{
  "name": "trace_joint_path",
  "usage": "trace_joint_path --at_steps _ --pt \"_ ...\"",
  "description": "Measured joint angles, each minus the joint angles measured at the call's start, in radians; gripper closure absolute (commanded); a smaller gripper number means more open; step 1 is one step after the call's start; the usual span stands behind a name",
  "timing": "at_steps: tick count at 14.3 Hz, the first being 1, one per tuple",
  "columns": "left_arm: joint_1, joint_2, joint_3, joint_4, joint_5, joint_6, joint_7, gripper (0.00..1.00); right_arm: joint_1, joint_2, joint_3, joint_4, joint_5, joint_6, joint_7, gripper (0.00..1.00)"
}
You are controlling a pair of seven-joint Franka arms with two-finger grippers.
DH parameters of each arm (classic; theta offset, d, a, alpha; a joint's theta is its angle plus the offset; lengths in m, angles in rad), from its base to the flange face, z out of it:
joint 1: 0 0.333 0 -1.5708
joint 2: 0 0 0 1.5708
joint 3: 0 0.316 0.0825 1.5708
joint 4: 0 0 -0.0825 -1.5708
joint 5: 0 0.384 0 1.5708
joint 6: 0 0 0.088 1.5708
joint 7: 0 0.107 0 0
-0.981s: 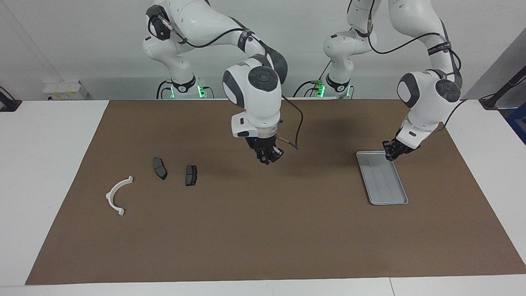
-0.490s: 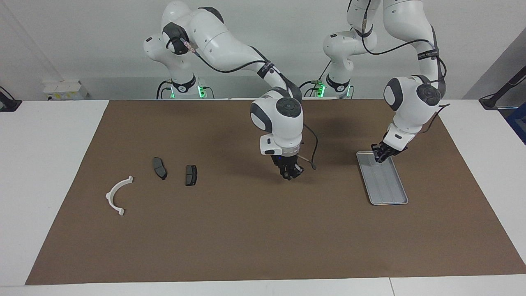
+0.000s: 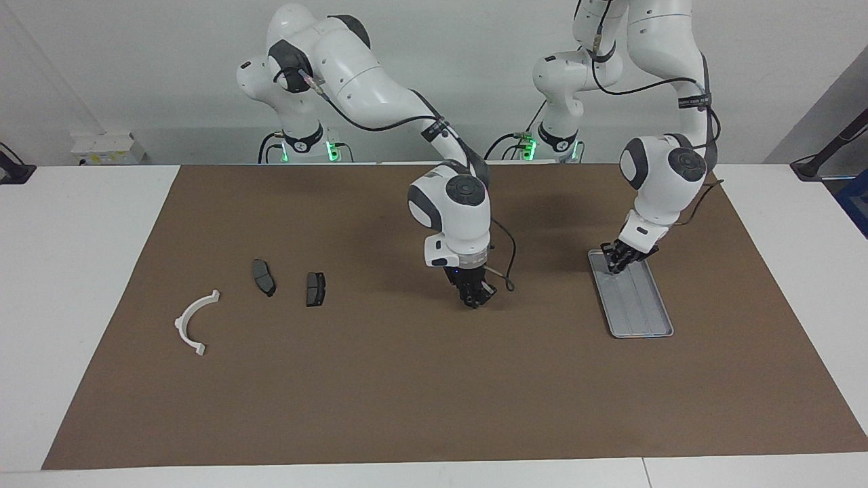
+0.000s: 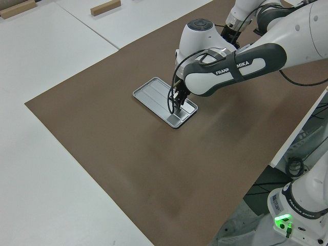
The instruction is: Pick bearing gear from pile to tray
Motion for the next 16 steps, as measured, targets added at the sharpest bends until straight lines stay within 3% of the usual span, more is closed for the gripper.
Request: trace_joint_path --at_steps 2,5,8,9,10,11,13,16 --pt "-0.002 0.005 0.000 -0.001 0.000 0.003 -0.006 1.00 -0.001 0.000 0.000 0.000 0.000 0.000 0.000 0.00" --pt "-0.007 0.011 0.000 -0.007 0.000 0.013 -0.008 1.00 -0.004 -0.002 -0.003 0.002 0.000 -0.029 0.000 0.00" --pt "-0.007 0.009 0.001 -0.011 0.000 0.020 -0.008 0.98 -0.017 -0.017 -0.011 0.045 -0.001 -0.151 0.000 0.00" --pt "-0.007 0.009 0.001 -0.012 0.000 0.021 -0.008 0.39 -0.029 -0.026 -0.013 0.075 -0.001 -0.197 0.000 0.00" --pt "-0.007 0.008 0.001 -0.012 0.000 0.022 -0.007 0.07 -0.052 -0.039 -0.013 0.106 -0.001 -0.236 -0.003 0.00" --pt "-0.007 0.010 0.001 -0.012 0.000 0.022 -0.004 0.00 -0.083 -0.057 -0.007 0.131 0.000 -0.267 -0.029 0.00" --pt "-0.008 0.014 0.001 0.001 0.000 0.014 0.001 0.00 -0.165 -0.113 0.014 0.155 0.008 -0.318 -0.160 0.00" --pt "-0.040 0.014 0.000 0.159 -0.001 -0.160 -0.017 0.00 -0.283 -0.194 0.021 0.158 0.018 -0.430 -0.492 0.00"
